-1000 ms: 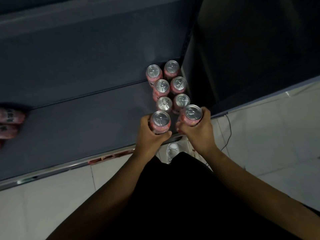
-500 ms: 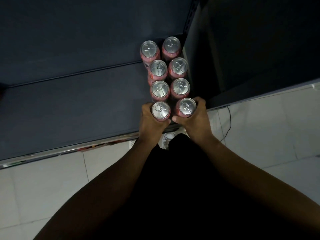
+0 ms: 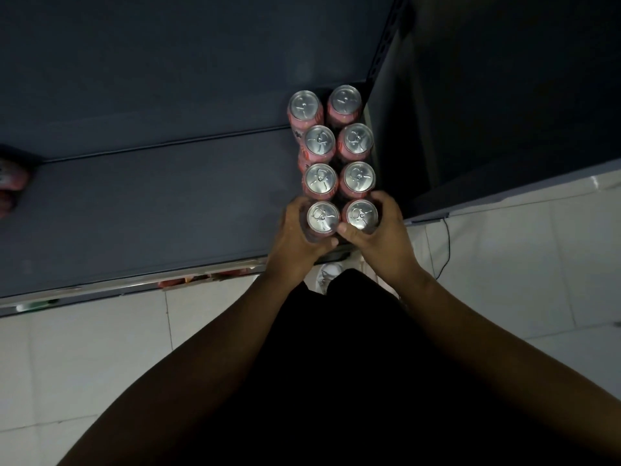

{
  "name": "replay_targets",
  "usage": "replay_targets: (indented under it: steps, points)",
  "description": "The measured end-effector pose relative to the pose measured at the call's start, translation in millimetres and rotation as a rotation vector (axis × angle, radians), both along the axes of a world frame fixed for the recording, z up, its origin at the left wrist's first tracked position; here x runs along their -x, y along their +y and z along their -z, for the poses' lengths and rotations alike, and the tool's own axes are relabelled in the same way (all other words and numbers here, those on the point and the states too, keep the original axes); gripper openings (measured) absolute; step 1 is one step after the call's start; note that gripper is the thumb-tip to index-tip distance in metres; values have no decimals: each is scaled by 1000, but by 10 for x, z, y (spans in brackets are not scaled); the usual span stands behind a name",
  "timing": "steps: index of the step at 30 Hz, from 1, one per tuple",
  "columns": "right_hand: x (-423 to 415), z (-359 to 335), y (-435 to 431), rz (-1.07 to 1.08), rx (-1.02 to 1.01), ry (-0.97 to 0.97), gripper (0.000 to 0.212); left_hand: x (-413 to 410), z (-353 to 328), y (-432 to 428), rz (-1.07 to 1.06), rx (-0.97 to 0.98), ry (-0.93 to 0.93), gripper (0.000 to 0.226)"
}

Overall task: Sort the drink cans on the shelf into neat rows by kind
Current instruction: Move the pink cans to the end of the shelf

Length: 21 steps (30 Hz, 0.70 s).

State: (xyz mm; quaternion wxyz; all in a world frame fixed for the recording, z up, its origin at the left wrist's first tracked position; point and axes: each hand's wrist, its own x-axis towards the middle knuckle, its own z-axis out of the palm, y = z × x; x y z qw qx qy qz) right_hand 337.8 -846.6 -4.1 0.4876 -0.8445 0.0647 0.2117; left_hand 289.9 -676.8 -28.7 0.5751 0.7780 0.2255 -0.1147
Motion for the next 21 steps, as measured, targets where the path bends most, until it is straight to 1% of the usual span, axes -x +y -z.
replay_targets:
  steps: [4,5,7,9,11,13,14,15,17,19,21]
  points:
    - [18,-359,59,11,15,-56,59,225,-364,186,-111,35,6,80]
    - [20,-450,91,9,-2,-60,54,284,-472,243,-148,36,-2,75]
    - [37,-629,184,19,-70,-50,45,403,-689,359,-228,22,-33,59]
    - [39,-809,298,19,-139,-33,29,518,-921,465,-304,-7,-82,46]
    - [38,-977,428,0,-192,-34,12,632,-1124,564,-393,-24,-137,49]
    - [21,-1141,578,-21,-247,-51,13,721,-1324,668,-497,-34,-207,57]
    - [28,-1220,662,-23,-272,-65,20,768,-1420,727,-550,-31,-234,58]
    - [35,-1280,758,-27,-292,-85,27,822,-1485,793,-598,-28,-257,55]
    - [71,-1407,982,-30,-359,-106,34,959,-1593,957,-666,-33,-306,46]
    - [145,-1540,1215,-36,-429,-106,36,1106,-1716,1137,-710,-57,-358,45]
    - [262,-1638,1449,-65,-435,-116,32,1296,-1830,1331,-759,-94,-413,46]
